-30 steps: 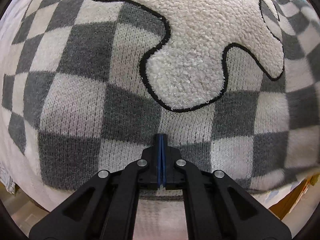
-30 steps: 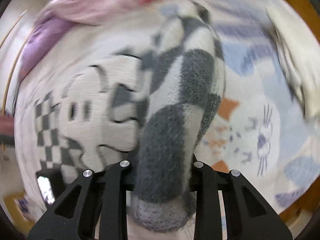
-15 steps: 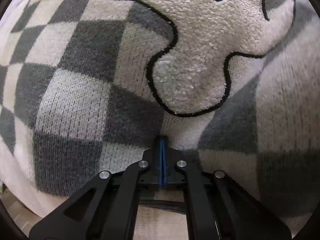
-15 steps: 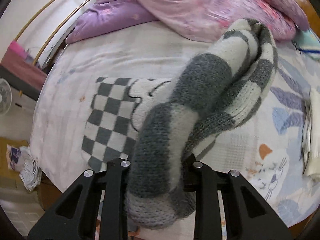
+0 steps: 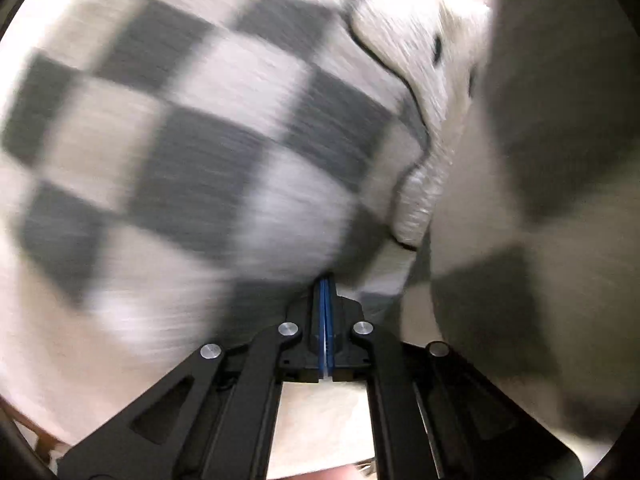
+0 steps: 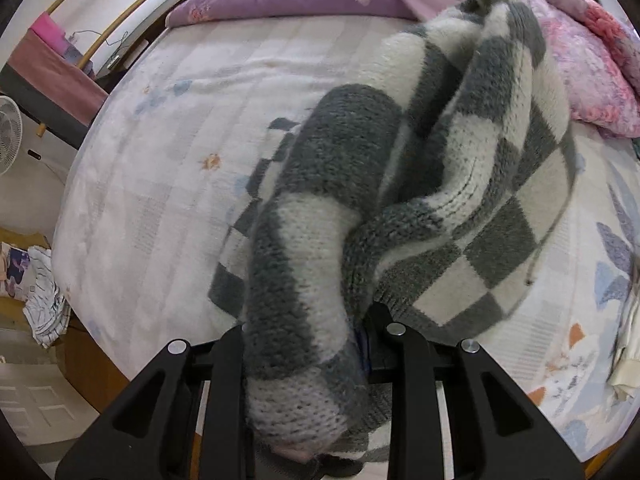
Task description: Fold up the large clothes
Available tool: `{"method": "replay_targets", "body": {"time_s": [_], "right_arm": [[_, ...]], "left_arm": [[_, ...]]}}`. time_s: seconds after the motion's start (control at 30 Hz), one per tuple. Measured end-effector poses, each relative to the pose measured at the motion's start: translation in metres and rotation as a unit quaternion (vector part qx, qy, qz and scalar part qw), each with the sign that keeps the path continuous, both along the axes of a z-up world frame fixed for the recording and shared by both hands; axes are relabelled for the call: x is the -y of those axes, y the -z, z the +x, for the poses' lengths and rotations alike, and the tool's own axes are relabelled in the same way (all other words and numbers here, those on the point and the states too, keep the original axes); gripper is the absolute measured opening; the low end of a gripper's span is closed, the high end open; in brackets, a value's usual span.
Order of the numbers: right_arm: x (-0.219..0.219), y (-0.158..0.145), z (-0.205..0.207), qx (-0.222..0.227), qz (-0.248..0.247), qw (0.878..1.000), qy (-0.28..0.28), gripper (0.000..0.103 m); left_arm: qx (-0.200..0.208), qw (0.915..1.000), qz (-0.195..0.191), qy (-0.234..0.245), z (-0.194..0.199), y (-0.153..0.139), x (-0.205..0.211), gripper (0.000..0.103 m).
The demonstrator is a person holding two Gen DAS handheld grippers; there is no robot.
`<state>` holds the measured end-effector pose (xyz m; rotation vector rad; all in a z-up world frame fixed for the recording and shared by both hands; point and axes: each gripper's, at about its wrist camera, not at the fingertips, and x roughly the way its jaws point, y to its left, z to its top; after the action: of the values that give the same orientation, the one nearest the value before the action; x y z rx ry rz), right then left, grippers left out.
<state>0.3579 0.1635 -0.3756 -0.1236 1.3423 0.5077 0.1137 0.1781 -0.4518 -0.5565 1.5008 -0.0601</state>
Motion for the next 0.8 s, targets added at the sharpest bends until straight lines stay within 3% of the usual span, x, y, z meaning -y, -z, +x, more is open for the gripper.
{"method": "replay_targets", "body": {"time_s": [0.13,0.27,0.3,0.4,0.5,0.53,0.57,0.63,0.7,0.8], "right_arm": [[-0.039,0.019,0.008,-0.039,0.013,0.999,0.011,0.024],[-0.079,0.035,0.008,-0.065,0.028,0.997,-0.005,0.024],[-0.089,0.041,0.009,-0.078,0.025,0.997,-0.008,0.025],[-0.107,0.062,0.016,-0.128,0.021,0.992,0.001,0.034],[-0.124,0.078,0.026,-0.162,-0.003,0.987,-0.018,0.052],[-0.121,0.076,0.028,-0.176,0.015,0.984,-0.012,0.067],[-0.114,0.073,0.031,-0.207,0.068,0.976,0.003,0.077],[-0.1,0.063,0.036,-0.268,0.171,0.948,0.03,0.078],[-0.088,0.036,0.04,-0.219,0.164,0.962,0.02,0.081],[-0.051,0.007,0.044,-0.177,0.161,0.97,0.037,0.082]], "left_arm": [[0.015,0.9997,0.01,-0.015,-0.007,-0.028,-0.056,0.003],[0.024,0.9936,0.11,-0.007,-0.01,-0.063,-0.105,0.002],[0.022,0.9938,0.108,-0.014,-0.012,-0.066,-0.116,0.002],[0.015,0.9876,0.156,-0.004,-0.016,-0.079,-0.145,0.002],[0.009,0.9861,0.166,-0.002,-0.018,-0.091,-0.165,0.002],[0.007,0.9841,0.178,0.001,-0.017,-0.096,-0.17,0.002],[0.006,0.9828,0.184,0.0,-0.013,-0.1,-0.175,0.002],[0.009,0.9839,0.179,-0.003,-0.013,-0.11,-0.178,0.002],[0.014,0.9827,0.185,0.008,-0.006,-0.121,-0.171,0.002],[0.013,0.9821,0.187,0.022,0.002,-0.134,-0.16,0.002]]}}
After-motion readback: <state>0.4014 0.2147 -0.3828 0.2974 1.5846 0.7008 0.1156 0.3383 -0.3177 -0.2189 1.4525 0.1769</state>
